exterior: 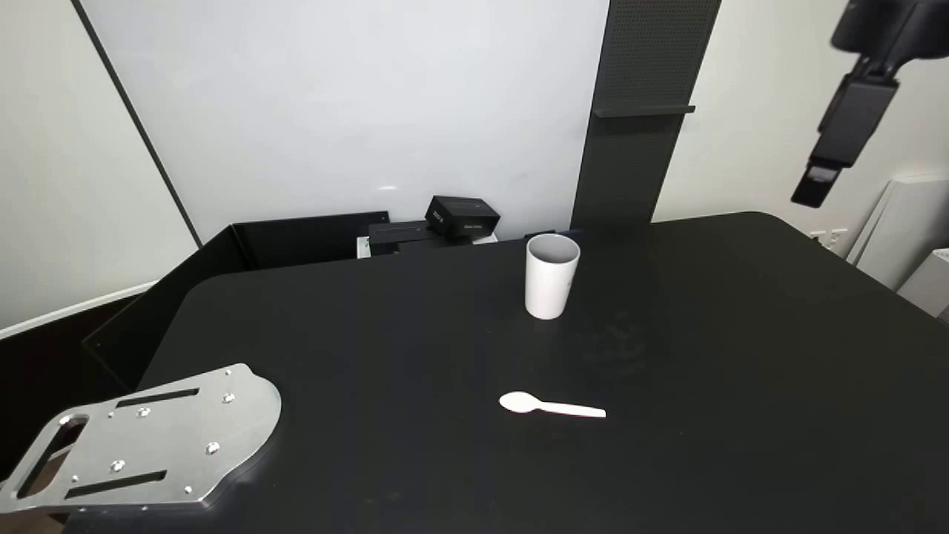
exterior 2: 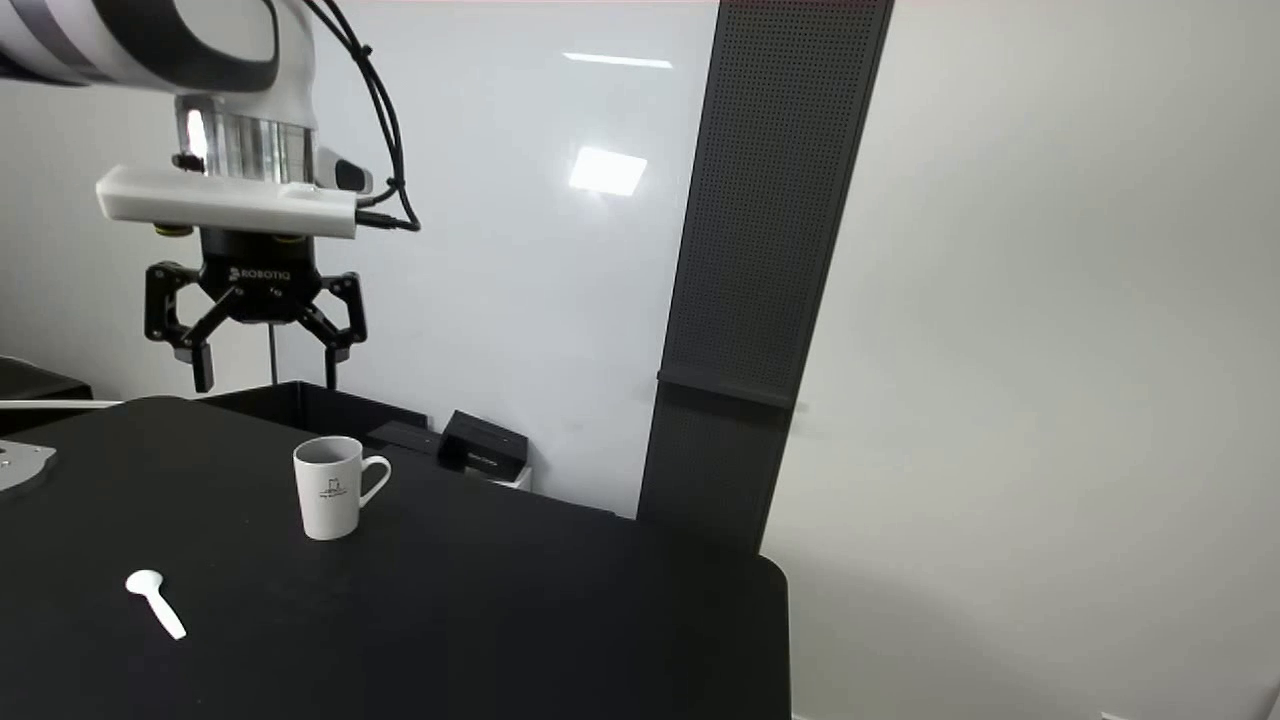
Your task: Pick the spoon and put it in the cup
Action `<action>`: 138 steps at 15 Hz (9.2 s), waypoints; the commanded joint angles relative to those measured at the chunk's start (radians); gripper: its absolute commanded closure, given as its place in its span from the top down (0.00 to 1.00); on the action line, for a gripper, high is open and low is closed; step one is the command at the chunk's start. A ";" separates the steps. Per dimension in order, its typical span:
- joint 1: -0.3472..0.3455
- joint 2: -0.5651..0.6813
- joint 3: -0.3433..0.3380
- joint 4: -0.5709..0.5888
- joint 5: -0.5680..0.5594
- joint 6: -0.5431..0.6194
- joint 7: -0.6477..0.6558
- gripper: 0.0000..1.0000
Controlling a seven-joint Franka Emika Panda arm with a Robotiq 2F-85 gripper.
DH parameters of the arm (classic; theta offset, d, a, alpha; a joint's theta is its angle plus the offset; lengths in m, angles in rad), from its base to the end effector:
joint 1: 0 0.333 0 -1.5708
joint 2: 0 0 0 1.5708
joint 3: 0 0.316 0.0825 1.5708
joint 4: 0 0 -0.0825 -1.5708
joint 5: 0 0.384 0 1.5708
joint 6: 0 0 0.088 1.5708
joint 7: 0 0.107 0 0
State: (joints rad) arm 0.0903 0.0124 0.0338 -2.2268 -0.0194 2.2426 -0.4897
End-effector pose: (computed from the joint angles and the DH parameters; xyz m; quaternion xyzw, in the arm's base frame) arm 0.5233 0.0647 0.3680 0.9514 0.3078 0.0003 0.0076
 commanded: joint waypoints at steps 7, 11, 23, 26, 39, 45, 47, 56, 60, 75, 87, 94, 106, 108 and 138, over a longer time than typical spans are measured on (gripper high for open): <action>0.017 0.304 0.145 0.213 -0.029 0.090 -0.321 1.00; 0.045 0.336 0.183 0.222 -0.074 0.138 -0.339 1.00; 0.065 0.344 0.201 0.199 -0.091 0.169 -0.310 1.00; 0.065 0.344 0.201 0.199 -0.091 0.169 -0.310 1.00; 0.099 0.434 0.185 0.171 -0.226 0.371 -0.269 1.00; 0.127 0.504 0.170 0.188 -0.249 0.396 -0.221 1.00; 0.142 0.527 0.158 0.199 -0.263 0.403 -0.177 1.00; 0.156 0.652 0.157 0.295 -0.303 0.492 -0.092 1.00; 0.159 0.709 0.159 0.342 -0.299 0.494 -0.095 1.00; 0.180 0.850 0.167 0.384 -0.298 0.514 -0.065 1.00; 0.187 0.900 0.160 0.421 -0.304 0.507 -0.058 0.60; 0.181 0.897 0.161 0.427 -0.299 0.494 -0.051 0.12; 0.136 0.741 0.169 0.376 -0.286 0.480 -0.043 0.07; 0.124 0.702 0.176 0.364 -0.282 0.503 -0.039 0.07; -0.437 0.783 0.589 0.279 -0.182 1.211 -0.030 0.07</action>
State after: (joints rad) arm -0.3241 0.7434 0.5871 -1.9763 -0.1865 3.4312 -0.5247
